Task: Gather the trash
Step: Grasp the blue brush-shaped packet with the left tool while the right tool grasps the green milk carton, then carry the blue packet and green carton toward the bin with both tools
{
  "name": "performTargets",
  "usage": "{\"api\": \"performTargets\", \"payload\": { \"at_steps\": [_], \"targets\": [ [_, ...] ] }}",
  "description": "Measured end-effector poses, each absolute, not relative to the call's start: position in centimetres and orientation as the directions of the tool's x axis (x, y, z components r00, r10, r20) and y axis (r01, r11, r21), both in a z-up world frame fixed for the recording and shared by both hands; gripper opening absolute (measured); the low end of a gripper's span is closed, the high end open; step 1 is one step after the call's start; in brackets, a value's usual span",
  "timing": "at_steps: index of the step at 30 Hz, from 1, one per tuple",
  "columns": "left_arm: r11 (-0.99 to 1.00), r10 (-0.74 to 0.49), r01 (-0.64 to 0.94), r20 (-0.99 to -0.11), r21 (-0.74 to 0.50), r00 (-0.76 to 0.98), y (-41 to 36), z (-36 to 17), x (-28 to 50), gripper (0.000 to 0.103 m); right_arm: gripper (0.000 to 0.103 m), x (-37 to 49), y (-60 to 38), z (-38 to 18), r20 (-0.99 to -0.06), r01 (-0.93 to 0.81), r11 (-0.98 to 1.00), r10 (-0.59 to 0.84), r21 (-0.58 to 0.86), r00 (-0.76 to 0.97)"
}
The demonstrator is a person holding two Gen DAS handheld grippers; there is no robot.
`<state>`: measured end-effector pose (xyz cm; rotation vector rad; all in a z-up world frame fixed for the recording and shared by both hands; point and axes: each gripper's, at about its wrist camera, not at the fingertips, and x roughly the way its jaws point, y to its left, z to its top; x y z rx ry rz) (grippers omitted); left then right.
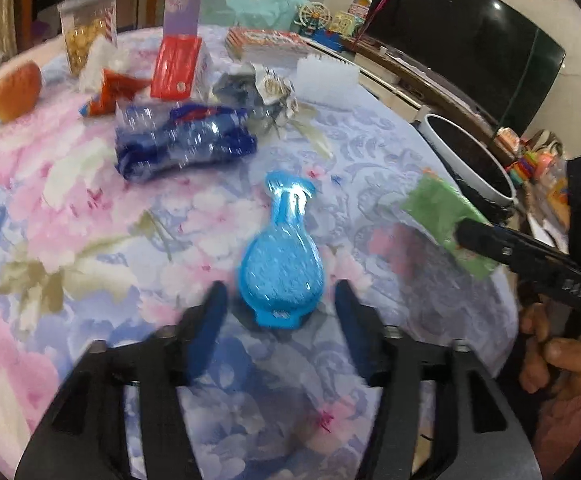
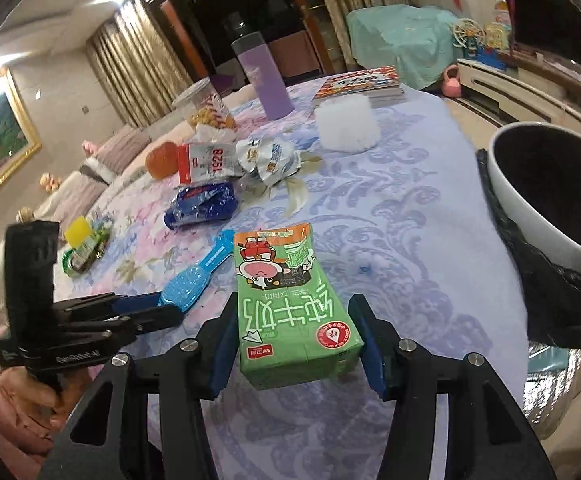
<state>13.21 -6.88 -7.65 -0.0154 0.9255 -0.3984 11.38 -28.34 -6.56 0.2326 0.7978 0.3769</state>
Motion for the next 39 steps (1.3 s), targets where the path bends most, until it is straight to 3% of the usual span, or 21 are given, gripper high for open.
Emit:
{"api": "performTargets", "payload": {
  "at_steps": [1,6,8,9,17,39],
  "targets": [
    [0.929,-0.327,0.333,-0.774,-0.159,0.542,-7.2,-7.6,13.3,0.073,0.054,11.3,-28.6,-6.5,-0.647,-0.236,0.907,0.415,0.349,0.639],
    [0.935,-0.274,0.346,-0.79,-0.085,0.548,-8.4,-8.6,14.4,0.071,0.054,10.9,-29.7,-6.4,-0.63,-0.217,0.902,0.419,0.374,0.654],
    [0.936,-0.255,0.347,-0.785,-0.055,0.565,-8.7,-8.7,14.6,0.06,0.054,10.9,-30.0,-6.4,-0.629,-0.21,0.901,0.418,0.379,0.656],
    [0.934,-0.252,0.355,-0.782,-0.042,0.57,-8.9,-8.6,14.6,0.046,0.054,10.9,-30.1,-6.4,-0.628,-0.207,0.902,0.415,0.379,0.658],
    [0.914,-0.326,0.391,-0.773,-0.109,0.545,-9.9,-7.8,15.2,0.045,0.054,10.3,-31.4,-5.9,-0.612,-0.179,0.905,0.397,0.386,0.684],
    [0.808,-0.48,0.571,-0.722,-0.143,0.498,-20.2,-4.3,16.4,0.045,0.053,8.7,-38.5,-4.3,-0.596,-0.016,0.933,0.243,0.36,0.765]
  ]
}}
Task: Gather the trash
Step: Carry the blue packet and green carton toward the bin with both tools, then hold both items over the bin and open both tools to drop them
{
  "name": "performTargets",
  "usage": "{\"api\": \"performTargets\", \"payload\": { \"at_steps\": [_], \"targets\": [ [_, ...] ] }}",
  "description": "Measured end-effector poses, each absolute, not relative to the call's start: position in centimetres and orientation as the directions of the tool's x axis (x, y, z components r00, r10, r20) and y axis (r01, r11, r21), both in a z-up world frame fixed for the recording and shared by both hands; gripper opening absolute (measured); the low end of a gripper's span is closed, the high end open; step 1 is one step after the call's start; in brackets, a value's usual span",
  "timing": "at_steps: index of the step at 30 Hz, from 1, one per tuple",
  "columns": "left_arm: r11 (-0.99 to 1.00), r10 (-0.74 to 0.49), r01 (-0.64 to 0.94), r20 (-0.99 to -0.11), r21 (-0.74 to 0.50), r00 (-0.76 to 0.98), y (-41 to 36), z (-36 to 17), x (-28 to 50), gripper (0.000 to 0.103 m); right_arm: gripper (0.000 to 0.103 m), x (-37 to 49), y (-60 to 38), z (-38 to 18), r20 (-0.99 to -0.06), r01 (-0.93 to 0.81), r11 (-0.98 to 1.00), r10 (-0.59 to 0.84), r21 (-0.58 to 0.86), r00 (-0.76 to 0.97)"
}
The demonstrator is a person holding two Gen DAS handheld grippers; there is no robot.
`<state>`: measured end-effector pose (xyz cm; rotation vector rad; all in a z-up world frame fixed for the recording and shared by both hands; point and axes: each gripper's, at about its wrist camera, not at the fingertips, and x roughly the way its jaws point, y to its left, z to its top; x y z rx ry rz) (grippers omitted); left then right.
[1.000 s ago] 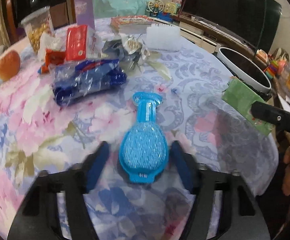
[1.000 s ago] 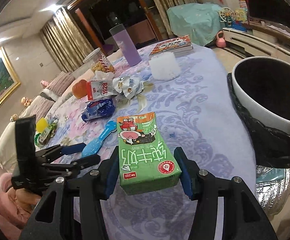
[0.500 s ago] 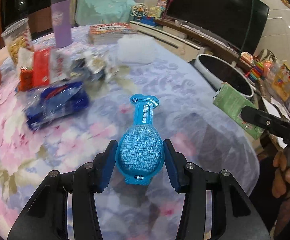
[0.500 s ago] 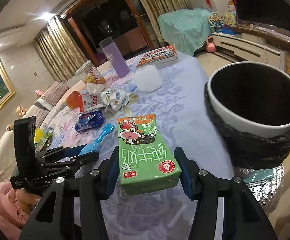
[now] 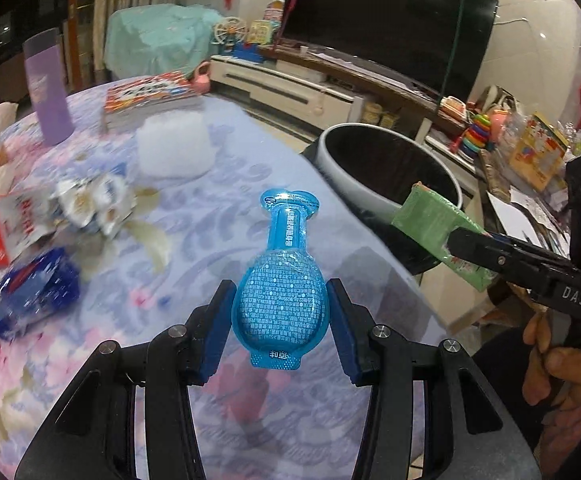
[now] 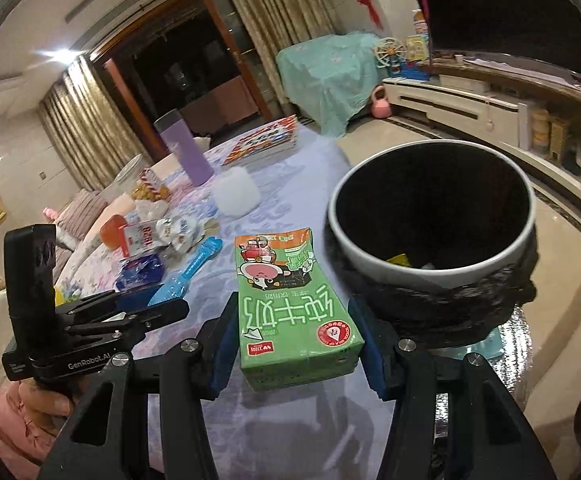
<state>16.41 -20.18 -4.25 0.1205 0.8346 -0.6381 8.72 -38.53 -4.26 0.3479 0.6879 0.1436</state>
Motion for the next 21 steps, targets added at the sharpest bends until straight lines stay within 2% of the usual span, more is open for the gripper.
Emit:
{"api": "performTargets", "payload": {
  "at_steps": [21],
  "targets": [
    [0.723,-0.548,0.678,-0.708,-0.132,0.446,-28.6,-1.8,19.9,0.046,0.053,10.5,-45.9,-3.0,-0.62,0.114,0.944,0.108,0.308,0.777]
  ]
}}
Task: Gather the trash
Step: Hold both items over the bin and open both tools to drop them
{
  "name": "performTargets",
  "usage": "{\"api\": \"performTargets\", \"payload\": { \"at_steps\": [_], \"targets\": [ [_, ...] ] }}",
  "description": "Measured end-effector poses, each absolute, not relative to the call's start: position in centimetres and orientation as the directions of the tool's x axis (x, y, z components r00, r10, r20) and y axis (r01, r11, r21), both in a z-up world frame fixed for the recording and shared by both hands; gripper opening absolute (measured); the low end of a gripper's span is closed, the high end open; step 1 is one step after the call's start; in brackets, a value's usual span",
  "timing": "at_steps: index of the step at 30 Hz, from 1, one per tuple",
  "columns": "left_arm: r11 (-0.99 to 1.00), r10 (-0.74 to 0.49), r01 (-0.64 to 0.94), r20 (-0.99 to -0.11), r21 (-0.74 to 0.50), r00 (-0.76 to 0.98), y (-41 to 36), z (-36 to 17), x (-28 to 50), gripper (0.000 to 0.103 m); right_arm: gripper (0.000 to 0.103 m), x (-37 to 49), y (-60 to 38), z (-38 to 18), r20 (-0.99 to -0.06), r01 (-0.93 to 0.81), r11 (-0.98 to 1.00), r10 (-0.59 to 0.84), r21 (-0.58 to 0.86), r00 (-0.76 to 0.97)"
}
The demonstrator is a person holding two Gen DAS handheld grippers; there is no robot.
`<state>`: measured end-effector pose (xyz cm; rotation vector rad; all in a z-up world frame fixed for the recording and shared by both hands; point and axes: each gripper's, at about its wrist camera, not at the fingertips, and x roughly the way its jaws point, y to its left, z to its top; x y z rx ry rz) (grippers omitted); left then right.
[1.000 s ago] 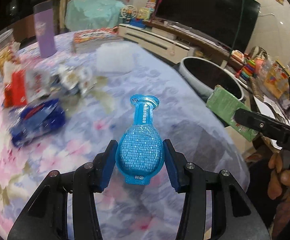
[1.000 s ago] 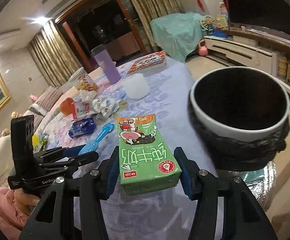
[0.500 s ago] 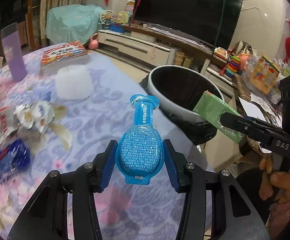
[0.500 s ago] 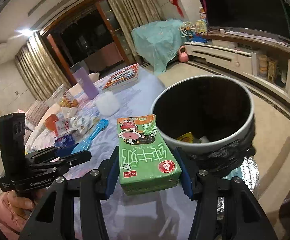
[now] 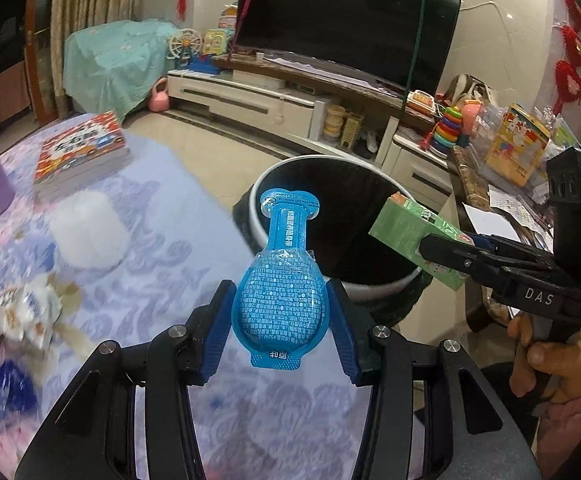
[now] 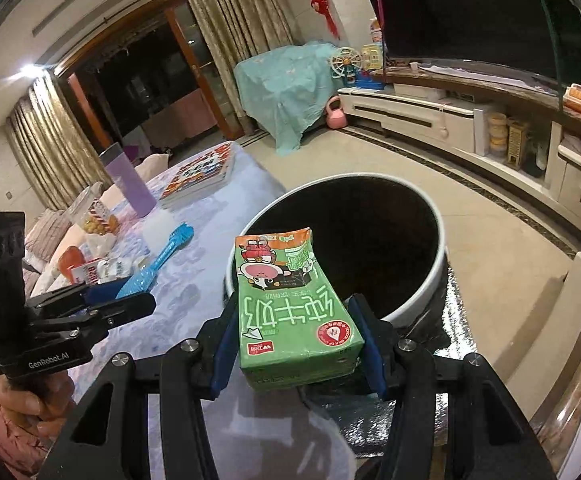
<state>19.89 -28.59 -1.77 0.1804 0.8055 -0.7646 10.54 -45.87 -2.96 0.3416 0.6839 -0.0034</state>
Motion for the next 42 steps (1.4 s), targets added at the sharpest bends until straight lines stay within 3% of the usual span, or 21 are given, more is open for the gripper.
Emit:
{"api": "performTargets", "payload": {
  "at_steps": [19,42],
  "targets": [
    [0.68,-0.525,0.73,-0.742,-0.071,0.417,-34.7,-1.9,23.0,0.046,0.053,13.9,-49.5,-2.8,-0.666,0.168,0.95,0.054,0.265,0.744],
    [0.688,-0.493,0.722,-0.777,-0.074,0.391,-36.4,-3.2,24.1,0.047,0.054,15.3,-51.3,-3.5,-0.689,0.197,0.945,0.039,0.26,0.723]
  ]
}}
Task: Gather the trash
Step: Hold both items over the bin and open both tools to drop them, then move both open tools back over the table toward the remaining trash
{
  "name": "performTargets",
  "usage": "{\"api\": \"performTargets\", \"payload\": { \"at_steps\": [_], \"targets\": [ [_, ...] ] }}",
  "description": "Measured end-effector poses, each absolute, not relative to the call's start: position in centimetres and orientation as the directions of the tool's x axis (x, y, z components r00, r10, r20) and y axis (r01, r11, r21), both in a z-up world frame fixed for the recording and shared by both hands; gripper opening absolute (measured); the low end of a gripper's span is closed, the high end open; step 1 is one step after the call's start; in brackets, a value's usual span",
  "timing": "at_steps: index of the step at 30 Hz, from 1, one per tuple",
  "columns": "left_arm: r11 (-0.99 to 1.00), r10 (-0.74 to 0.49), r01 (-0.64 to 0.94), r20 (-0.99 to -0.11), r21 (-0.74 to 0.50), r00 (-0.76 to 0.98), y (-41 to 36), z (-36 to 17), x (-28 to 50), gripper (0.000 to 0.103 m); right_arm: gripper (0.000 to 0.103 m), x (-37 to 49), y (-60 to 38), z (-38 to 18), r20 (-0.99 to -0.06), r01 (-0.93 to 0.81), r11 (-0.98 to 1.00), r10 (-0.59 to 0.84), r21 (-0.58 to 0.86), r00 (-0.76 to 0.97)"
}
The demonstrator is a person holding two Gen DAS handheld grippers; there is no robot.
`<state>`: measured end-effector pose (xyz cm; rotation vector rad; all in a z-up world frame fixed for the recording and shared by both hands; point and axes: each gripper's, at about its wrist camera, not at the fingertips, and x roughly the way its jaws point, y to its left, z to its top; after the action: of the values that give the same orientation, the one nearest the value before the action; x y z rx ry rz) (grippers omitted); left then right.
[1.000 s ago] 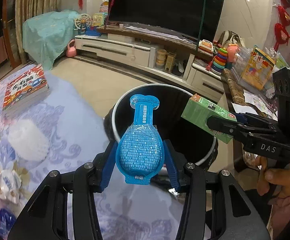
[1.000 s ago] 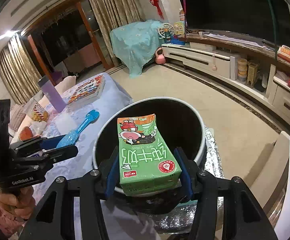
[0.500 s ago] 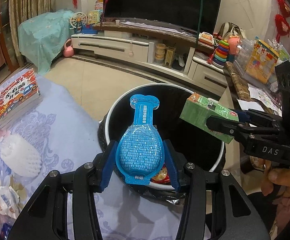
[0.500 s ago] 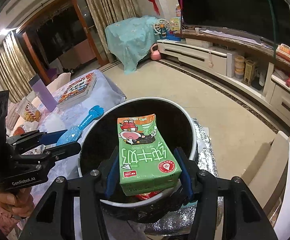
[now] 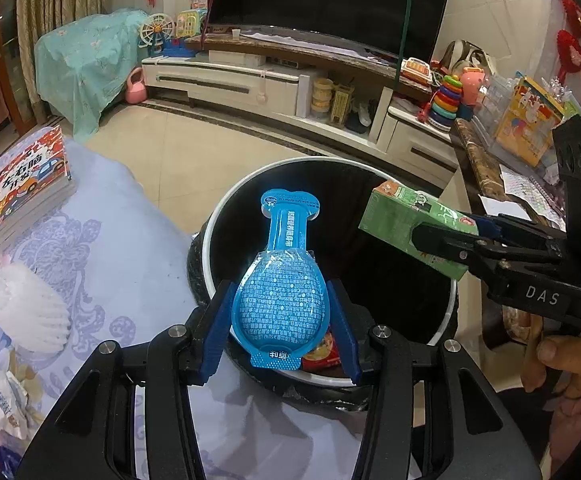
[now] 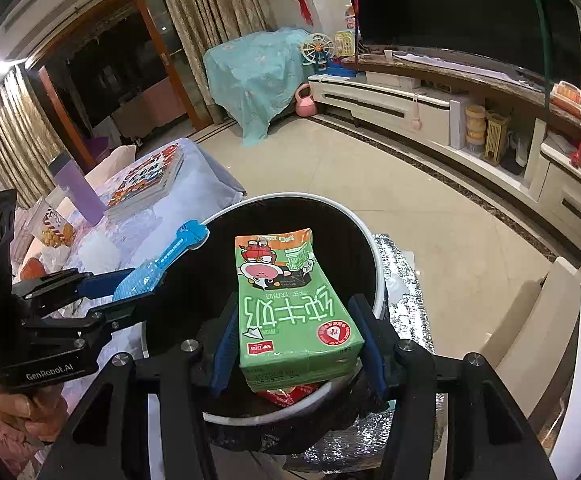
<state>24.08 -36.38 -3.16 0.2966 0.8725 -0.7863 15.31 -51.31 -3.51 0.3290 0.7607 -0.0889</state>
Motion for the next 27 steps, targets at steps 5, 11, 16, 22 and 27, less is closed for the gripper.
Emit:
{"api": "performTargets", "payload": {
  "at_steps": [5,11,16,22,27],
  "targets": [
    [0.708,-0.5,0.699,-0.769,-0.099,0.398,-35.7,-2.7,24.1,0.072,0.057,15.4,-51.9,-3.4,-0.683,0.202,0.933,0.06,0.298,0.728],
    [0.741,-0.509,0.658,-0.751,-0.134,0.42,-32.6,-2.7,22.9,0.073,0.069,14.0,-51.5,-2.6,-0.65,0.209,0.928,0.045,0.307,0.759],
    [0.774,-0.512,0.609,-0.738,-0.174,0.44,-28.8,-3.4,21.2,0.074,0.084,12.4,-50.0,-2.0,-0.612,0.2,0.916,0.059,0.347,0.789],
    [0.807,-0.493,0.561,-0.731,-0.183,0.472,-24.1,-4.1,19.0,0.074,0.085,10.9,-46.6,-1.5,-0.57,0.146,0.911,0.111,0.385,0.814],
    [0.837,-0.472,0.511,-0.732,-0.197,0.491,-20.0,-4.7,17.6,0.075,0.089,10.5,-43.4,-1.7,-0.565,0.104,0.912,0.153,0.396,0.811]
  ]
}}
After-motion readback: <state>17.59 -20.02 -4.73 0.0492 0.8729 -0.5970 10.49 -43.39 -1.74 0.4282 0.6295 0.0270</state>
